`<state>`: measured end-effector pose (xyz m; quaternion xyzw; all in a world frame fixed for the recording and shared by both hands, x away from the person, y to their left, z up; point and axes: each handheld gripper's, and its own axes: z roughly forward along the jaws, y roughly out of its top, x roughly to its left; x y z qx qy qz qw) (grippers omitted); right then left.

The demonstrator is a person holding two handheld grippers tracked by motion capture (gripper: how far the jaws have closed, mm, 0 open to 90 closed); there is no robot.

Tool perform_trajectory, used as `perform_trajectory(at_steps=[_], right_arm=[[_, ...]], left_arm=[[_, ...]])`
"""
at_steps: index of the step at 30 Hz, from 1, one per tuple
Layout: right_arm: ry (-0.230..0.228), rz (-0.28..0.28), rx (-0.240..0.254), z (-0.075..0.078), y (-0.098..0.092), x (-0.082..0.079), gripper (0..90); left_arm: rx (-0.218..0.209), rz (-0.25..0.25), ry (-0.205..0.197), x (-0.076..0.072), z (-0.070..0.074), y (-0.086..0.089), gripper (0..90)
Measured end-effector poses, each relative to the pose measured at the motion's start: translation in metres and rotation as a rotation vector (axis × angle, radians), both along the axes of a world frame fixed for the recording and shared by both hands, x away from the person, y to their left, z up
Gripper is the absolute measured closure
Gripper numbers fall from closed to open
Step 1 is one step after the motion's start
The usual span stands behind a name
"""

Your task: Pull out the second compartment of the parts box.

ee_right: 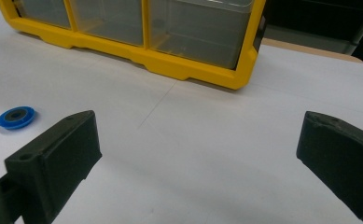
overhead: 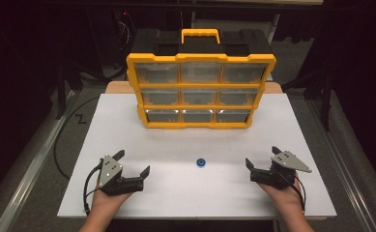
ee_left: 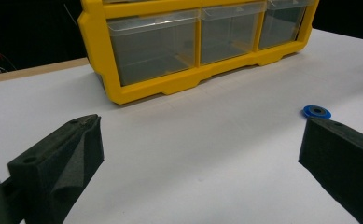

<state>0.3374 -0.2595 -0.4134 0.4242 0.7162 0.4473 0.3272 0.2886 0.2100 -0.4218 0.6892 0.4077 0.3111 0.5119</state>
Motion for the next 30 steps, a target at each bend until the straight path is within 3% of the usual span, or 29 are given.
perform_trajectory(at_steps=[20, 30], right_arm=[[0.009, -0.014, -0.008, -0.0015, -0.0002, 0.0015, 0.8], [0.012, -0.019, -0.009, -0.0020, 0.0000, 0.0023, 0.8]], left_arm=[[-0.016, 0.013, -0.010, 0.0015, -0.0010, 0.0034, 0.5], [0.007, -0.018, 0.008, 0.0031, -0.0029, -0.0002, 0.4]])
